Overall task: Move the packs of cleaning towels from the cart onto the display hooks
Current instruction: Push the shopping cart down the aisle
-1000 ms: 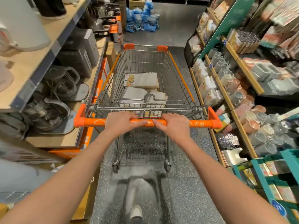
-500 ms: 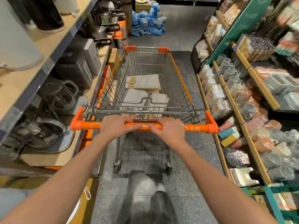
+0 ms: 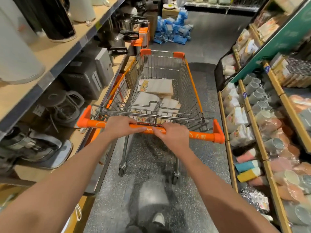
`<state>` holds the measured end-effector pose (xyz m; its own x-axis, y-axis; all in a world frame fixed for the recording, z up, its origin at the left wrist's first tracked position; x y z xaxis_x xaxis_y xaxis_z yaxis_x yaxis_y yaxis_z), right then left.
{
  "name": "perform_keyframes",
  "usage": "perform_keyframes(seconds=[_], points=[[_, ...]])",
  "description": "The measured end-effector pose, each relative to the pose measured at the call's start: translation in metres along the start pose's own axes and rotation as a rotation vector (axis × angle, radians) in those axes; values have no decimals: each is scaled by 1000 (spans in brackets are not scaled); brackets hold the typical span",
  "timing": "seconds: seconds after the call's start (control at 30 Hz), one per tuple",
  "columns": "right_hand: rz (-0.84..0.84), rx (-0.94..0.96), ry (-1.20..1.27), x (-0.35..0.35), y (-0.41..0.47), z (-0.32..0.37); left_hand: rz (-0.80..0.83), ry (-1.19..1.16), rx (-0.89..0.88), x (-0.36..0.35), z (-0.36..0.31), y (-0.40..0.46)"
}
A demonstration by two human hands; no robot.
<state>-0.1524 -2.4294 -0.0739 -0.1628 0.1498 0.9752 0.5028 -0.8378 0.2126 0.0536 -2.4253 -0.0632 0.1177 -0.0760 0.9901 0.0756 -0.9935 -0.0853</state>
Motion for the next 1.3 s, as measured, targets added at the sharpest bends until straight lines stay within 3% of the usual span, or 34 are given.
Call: perform_keyframes(seconds=[0.23, 0.63, 0.97, 1.3], points=[[-57, 27, -22, -5, 50, -29, 3, -9, -5, 6, -7, 55], [18, 21, 16, -22, 126, -59, -19, -106, 89, 11, 6, 138], [138, -116, 201, -27, 190, -80, -1, -126, 142, 22, 14, 198], [238, -129, 371, -36, 232, -90, 71, -279, 210, 22, 16, 240]])
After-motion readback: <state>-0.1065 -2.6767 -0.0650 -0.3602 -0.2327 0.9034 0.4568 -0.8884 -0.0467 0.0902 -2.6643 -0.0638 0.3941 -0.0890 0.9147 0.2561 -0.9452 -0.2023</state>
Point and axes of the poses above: each hand's wrist, its own y-axis towards the middle knuckle, its own x-axis out of the back of the hand, z = x × y, the point moved 3 cm from there along y, towards the middle knuckle, and after that the axes turned 9 degrees about x, right-handed, at the moved point
